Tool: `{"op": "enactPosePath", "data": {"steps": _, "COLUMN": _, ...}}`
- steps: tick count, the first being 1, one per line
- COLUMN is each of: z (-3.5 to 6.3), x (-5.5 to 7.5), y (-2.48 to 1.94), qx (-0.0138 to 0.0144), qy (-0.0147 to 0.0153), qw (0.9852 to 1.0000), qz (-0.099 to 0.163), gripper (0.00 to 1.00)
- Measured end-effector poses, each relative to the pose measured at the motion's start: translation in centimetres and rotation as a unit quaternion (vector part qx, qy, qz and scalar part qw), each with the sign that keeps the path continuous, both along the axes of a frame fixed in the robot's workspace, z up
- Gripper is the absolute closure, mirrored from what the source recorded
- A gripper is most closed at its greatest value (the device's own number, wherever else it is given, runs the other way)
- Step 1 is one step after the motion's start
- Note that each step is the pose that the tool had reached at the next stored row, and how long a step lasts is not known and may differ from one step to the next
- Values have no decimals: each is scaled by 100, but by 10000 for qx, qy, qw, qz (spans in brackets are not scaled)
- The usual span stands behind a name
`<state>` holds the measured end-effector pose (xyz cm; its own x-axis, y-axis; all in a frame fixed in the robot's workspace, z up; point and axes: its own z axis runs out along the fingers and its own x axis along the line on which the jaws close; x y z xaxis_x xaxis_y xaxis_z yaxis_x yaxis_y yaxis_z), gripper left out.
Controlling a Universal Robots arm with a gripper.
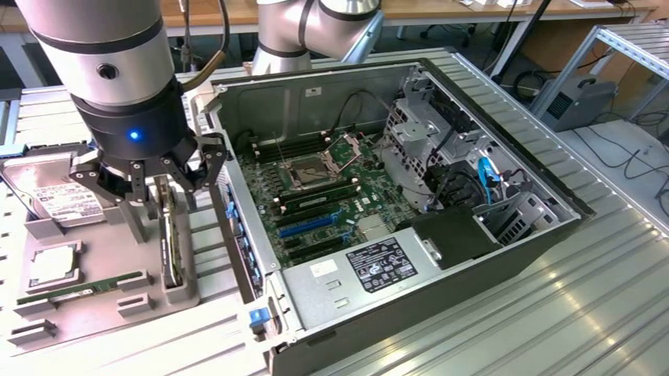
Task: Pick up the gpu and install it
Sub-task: 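Pick up the gpu and move the gpu toward the slot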
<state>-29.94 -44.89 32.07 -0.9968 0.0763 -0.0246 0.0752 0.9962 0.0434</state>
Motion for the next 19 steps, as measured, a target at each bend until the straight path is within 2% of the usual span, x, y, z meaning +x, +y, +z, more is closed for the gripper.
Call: {"op": "enactPosePath", "data": {"steps": 19, "z": -88, "x": 0, "y": 0, "qx": 0, "qy": 0, "qw": 10000, "qz": 0, "gripper": 52}}
